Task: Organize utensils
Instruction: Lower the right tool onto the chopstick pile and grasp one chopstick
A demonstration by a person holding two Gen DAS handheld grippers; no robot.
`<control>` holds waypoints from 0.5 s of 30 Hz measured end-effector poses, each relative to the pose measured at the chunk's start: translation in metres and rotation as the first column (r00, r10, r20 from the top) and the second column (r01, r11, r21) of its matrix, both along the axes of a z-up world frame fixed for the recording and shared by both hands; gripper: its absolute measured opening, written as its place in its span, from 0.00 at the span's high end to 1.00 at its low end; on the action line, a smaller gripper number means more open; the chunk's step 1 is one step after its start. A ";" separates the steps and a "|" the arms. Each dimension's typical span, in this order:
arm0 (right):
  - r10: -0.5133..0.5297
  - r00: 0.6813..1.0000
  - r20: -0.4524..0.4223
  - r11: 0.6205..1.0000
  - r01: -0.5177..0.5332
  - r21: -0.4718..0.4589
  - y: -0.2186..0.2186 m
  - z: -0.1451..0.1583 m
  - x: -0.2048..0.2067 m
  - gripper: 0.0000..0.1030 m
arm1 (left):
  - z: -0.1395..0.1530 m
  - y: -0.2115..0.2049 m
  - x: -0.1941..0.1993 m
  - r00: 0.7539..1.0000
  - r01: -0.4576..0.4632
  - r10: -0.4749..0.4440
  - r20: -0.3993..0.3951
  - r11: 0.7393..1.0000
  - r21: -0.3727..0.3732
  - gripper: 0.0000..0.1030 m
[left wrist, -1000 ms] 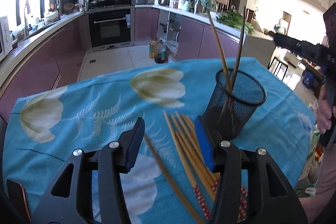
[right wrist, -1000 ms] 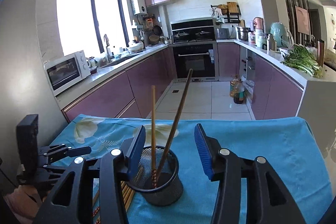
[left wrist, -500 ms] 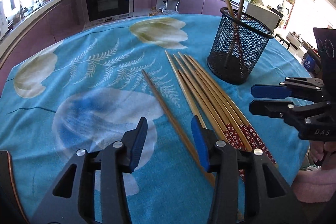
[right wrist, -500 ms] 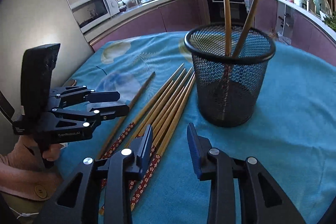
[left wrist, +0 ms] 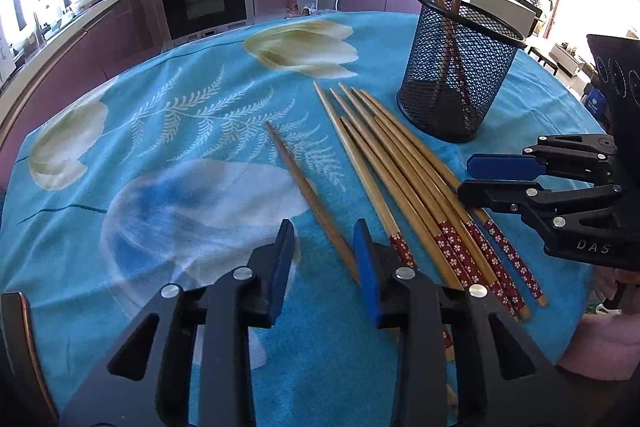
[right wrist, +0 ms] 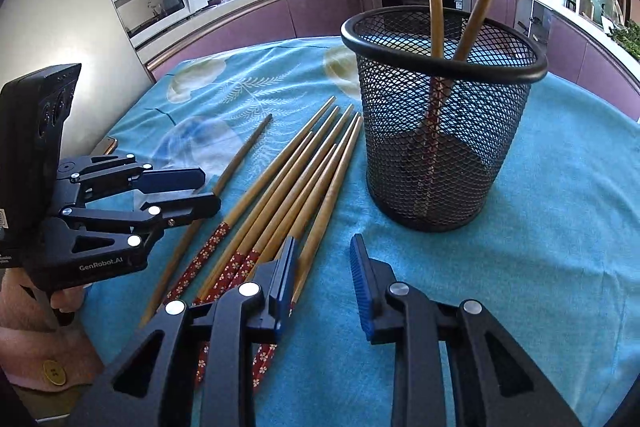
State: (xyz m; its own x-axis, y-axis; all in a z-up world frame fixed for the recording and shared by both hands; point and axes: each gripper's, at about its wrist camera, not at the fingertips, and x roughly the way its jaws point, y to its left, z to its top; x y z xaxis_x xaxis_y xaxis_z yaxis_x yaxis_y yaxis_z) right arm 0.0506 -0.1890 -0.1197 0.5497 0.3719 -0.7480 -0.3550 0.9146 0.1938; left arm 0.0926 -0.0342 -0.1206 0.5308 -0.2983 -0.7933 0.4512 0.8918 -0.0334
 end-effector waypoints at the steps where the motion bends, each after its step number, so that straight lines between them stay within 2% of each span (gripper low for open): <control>1: -0.002 1.000 0.000 1.000 0.002 -0.009 0.000 0.000 0.000 0.79 | 0.000 0.001 0.000 1.000 0.001 -0.001 -0.001 1.000 -0.001 0.76; 4: -0.005 1.000 0.004 1.000 0.005 -0.030 0.004 -0.001 0.002 0.79 | 0.001 0.002 0.001 1.000 -0.008 0.008 -0.001 1.000 0.004 0.78; 6: -0.011 1.000 0.013 0.999 0.012 -0.048 0.008 -0.001 0.005 0.79 | 0.001 0.004 0.003 1.000 -0.027 0.027 0.001 1.000 0.012 0.73; 8: -0.018 1.000 0.018 0.999 0.019 -0.049 0.009 -0.002 0.008 0.79 | 0.000 0.007 0.007 0.999 -0.042 0.042 -0.007 0.999 0.001 0.73; 15: -0.058 0.998 0.013 0.998 0.058 -0.007 0.006 -0.004 0.014 0.92 | 0.000 0.008 0.010 0.997 -0.081 0.081 -0.004 0.996 -0.023 0.86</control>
